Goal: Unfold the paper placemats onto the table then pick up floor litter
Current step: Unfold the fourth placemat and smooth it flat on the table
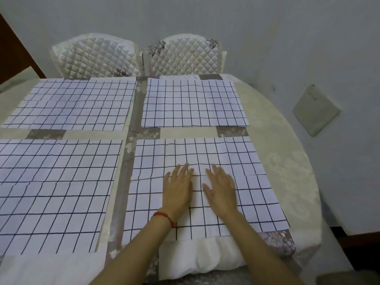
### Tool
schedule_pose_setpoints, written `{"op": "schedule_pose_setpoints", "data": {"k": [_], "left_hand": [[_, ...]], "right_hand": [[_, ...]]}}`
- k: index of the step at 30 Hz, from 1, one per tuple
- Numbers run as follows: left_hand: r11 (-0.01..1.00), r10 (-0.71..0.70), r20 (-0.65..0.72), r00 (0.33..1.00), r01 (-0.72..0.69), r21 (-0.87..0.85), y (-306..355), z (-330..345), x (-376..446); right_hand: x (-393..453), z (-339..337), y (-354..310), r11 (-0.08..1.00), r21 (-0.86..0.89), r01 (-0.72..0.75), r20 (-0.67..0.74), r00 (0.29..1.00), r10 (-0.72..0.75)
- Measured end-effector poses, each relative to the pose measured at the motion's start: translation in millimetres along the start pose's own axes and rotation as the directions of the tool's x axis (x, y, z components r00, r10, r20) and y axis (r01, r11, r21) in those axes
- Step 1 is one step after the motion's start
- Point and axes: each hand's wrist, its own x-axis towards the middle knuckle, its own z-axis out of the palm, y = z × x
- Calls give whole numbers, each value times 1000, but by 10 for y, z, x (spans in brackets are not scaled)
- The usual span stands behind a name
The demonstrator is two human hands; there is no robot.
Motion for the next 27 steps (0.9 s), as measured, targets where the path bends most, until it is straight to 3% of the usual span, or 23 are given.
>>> {"op": "schedule_pose_setpoints", "data": {"k": [2,4,8,11,12,15,17,19,23,27], "left_hand": [[999,40,172,984,-45,27,37,113,107],[998,-36,292,956,22,52,-107,233,128],[981,-187,187,964,175,79,-457,311,-58],[917,-397,152,905,400,14,-523,246,-41],[910,-413,129,901,415,12,-474,217,16],[981,-181,93,979,173,92,-216,183,227],[997,15,169,986,-28,77,-29,284,281],[1000,2,215,977,-2,1,50,397,266],[999,-25,194,981,21,26,5,488,229],[999,-35,204,978,34,7,28,462,243]], "right_hand": [[23,163,-25,999,-43,16,68,998,-13],[13,271,74,997,-80,-7,103,995,15],[-13,299,160,997,-75,-19,128,991,29],[-11,290,142,998,-54,-29,124,992,35],[-10,293,140,998,-60,-30,129,991,37],[-8,300,142,996,-78,-36,130,990,46],[-4,306,137,996,-81,-40,117,992,50],[0,301,129,995,-95,-39,119,992,51],[5,265,112,994,-91,-52,97,993,60],[223,242,-22,995,-72,-69,-12,998,68]]}}
